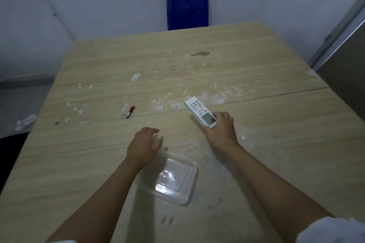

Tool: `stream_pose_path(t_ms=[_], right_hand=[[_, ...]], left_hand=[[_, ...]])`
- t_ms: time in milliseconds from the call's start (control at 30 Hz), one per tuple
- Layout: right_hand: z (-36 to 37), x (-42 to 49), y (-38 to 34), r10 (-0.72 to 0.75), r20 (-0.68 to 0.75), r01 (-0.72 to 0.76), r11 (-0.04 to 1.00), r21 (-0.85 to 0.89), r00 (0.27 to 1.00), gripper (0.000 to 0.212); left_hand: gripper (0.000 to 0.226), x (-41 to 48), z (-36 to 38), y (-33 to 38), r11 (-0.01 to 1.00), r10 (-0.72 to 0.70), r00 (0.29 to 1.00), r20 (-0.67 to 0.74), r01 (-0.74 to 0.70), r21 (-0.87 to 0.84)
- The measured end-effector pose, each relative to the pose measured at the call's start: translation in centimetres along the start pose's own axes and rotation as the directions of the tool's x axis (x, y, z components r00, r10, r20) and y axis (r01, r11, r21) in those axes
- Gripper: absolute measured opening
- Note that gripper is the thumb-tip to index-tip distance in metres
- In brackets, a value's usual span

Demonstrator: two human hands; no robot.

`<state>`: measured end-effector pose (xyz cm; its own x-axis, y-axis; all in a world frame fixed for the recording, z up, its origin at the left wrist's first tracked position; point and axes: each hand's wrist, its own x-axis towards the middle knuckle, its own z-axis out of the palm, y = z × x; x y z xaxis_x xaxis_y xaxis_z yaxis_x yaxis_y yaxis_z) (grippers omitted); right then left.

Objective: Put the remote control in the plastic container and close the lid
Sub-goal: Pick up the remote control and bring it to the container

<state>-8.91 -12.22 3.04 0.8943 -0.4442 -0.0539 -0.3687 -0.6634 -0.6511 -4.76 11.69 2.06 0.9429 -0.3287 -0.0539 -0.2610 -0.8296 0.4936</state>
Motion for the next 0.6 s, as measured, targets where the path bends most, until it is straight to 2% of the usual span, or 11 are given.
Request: stream_pose_path(t_ms=[233, 400, 600], right_hand=[[1.9, -8.2, -2.5, -0.195, 0.145, 0.2, 0.98, -0.017, 0.97, 0.043], [3.6, -12.1, -3.1, -0.277, 0.226, 0.314, 0.937, -0.15, 0.934, 0.046], [5.2, -14.1, -3.0, -0.274, 0.293, 0.349, 0.904, -0.246, 0.916, 0.044]], left_hand=[[0.032, -5.3, -1.4, -3.5, 0.984, -0.152, 0.988, -0.022, 0.15, -0.095], [0.029, -7.4, -1.4, -5.0, 0.973, -0.163, 0.986, 0.031, 0.166, -0.159], [0.025, -8.3, -0.8, -5.8, 0.963, -0.17, 0.984, 0.051, 0.177, -0.206]])
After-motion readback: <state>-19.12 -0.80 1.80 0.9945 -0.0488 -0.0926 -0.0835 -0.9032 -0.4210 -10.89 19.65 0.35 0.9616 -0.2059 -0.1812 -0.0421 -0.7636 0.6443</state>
